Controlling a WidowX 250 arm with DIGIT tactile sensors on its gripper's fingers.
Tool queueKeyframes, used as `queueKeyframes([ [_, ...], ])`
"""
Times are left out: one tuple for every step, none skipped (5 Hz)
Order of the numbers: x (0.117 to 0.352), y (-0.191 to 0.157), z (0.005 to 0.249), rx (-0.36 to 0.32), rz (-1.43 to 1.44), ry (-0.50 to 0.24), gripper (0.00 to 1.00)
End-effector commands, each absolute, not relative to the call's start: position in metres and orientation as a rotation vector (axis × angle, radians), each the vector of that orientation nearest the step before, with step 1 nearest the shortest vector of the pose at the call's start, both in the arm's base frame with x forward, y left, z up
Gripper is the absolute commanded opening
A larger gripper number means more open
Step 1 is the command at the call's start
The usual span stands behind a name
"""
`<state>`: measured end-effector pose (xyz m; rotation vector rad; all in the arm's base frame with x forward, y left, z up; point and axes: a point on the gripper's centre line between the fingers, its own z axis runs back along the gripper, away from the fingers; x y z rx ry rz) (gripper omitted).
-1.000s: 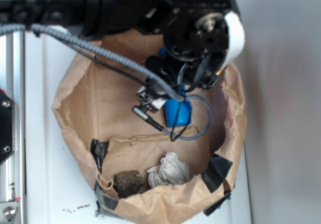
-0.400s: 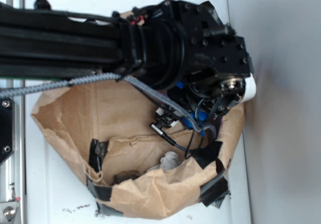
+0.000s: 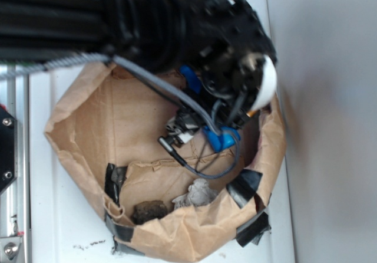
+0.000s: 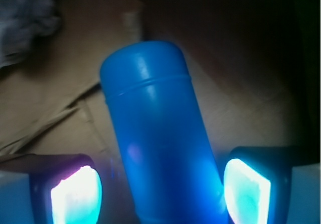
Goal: Grab the blue bottle.
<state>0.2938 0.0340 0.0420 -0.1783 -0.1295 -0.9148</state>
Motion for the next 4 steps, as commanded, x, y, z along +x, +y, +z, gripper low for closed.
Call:
queueKeyframes([
  [0.28, -0.007, 0.108, -0.168, -0.899, -0.242, 1.0],
  [0.295, -0.035, 0.108, -0.117, -0.916, -0.175, 1.0],
  [0.295, -0.046, 0.081, -0.062, -0.892, -0.118, 0.0],
  [0.304, -0.041, 0.079, -0.065, -0.861, -0.098, 0.63],
])
